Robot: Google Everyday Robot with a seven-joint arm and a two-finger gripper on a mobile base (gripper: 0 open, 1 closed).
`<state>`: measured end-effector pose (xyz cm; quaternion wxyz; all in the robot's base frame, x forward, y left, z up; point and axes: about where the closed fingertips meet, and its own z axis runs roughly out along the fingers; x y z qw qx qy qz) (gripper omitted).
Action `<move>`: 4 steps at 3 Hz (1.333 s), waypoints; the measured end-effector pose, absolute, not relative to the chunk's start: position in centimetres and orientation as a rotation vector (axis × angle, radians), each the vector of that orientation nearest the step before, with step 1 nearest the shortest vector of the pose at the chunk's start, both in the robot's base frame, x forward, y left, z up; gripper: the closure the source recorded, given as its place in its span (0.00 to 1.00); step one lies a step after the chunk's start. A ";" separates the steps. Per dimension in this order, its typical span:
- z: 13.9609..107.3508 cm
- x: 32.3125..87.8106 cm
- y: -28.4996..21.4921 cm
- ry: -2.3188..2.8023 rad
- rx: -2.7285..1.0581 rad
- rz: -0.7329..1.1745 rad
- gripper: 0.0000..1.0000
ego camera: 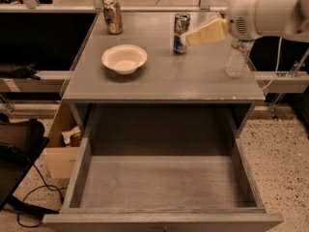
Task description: Place redbull can into top drawer
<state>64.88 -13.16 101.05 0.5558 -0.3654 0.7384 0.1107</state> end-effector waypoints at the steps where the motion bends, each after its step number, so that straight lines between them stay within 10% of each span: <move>1: 98.2 69.6 -10.3 1.761 -0.840 0.297 0.00; 4: 96.1 78.4 -7.9 1.805 -0.744 0.184 0.00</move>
Offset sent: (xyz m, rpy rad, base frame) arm 0.1395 0.0642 -0.0650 0.0181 0.0351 -0.0740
